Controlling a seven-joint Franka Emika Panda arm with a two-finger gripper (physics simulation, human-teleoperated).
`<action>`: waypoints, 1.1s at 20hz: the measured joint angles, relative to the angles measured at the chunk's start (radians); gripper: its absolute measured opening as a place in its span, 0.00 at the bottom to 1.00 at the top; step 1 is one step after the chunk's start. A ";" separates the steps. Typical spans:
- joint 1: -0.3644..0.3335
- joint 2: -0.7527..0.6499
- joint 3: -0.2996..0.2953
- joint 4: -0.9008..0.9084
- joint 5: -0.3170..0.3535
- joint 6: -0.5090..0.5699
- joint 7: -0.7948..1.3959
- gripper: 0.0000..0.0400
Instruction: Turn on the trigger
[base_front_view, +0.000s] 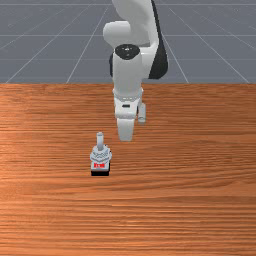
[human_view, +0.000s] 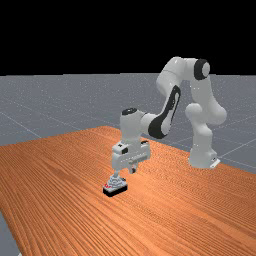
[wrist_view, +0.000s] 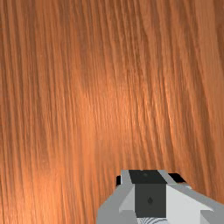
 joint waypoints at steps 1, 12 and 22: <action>0.000 -0.005 0.000 -0.008 0.000 0.003 0.000 0.00; 0.001 -0.047 -0.001 -0.097 -0.003 0.071 0.000 0.00; -0.061 -0.031 -0.059 -0.078 0.036 0.063 0.042 0.00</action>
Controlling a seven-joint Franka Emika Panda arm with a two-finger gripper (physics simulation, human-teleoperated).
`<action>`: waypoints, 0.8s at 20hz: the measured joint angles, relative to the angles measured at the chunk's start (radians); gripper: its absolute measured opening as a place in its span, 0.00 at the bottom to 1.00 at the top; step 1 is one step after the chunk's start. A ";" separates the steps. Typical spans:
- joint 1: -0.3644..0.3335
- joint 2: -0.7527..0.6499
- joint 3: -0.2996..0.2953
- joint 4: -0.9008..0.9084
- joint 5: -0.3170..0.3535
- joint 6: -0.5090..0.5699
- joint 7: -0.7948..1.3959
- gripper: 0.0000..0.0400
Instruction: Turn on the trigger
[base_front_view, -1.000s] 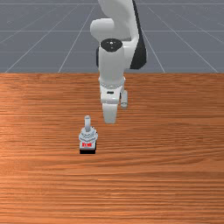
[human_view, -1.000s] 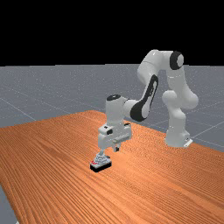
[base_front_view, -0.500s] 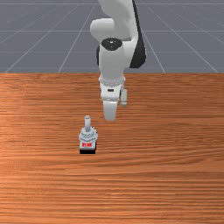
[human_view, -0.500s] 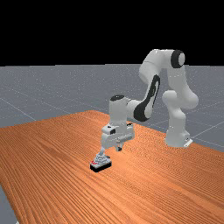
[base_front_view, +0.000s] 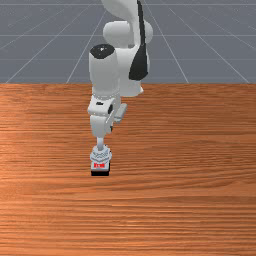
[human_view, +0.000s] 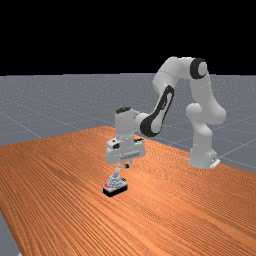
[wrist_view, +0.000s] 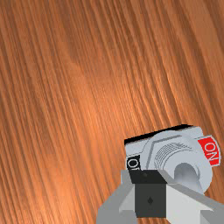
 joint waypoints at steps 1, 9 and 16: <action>-0.011 0.002 -0.001 0.003 -0.002 -0.002 -0.028 0.00; -0.020 0.035 -0.012 0.008 -0.007 0.034 -0.029 0.00; -0.032 0.040 -0.002 0.029 -0.016 0.010 -0.112 0.00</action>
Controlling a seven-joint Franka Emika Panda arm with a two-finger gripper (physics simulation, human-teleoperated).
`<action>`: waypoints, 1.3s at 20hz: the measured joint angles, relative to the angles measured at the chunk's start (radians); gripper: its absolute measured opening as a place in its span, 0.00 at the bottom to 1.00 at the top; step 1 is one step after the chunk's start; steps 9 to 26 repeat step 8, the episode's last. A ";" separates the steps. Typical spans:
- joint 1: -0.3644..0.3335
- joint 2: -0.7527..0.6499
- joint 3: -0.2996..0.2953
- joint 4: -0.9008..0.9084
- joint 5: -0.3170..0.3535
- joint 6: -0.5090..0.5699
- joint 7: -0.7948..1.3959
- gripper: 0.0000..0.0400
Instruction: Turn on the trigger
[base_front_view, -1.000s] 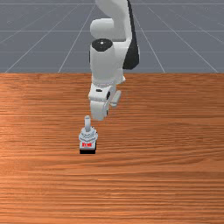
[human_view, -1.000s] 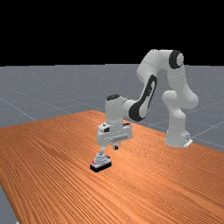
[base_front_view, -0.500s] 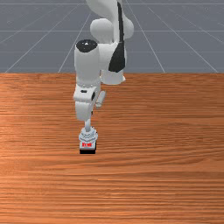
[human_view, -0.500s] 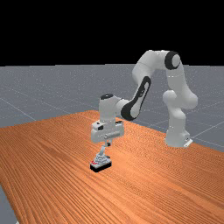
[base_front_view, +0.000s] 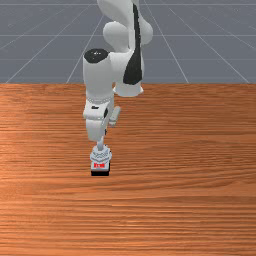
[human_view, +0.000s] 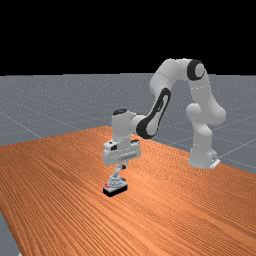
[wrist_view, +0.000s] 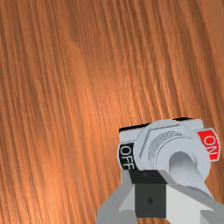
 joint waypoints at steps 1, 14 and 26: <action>-0.001 -0.003 0.001 -0.005 0.002 0.010 -0.005 0.00; 0.024 0.050 -0.013 0.112 0.029 -0.038 0.121 0.00; 0.024 0.050 -0.013 0.112 0.029 -0.038 0.121 0.00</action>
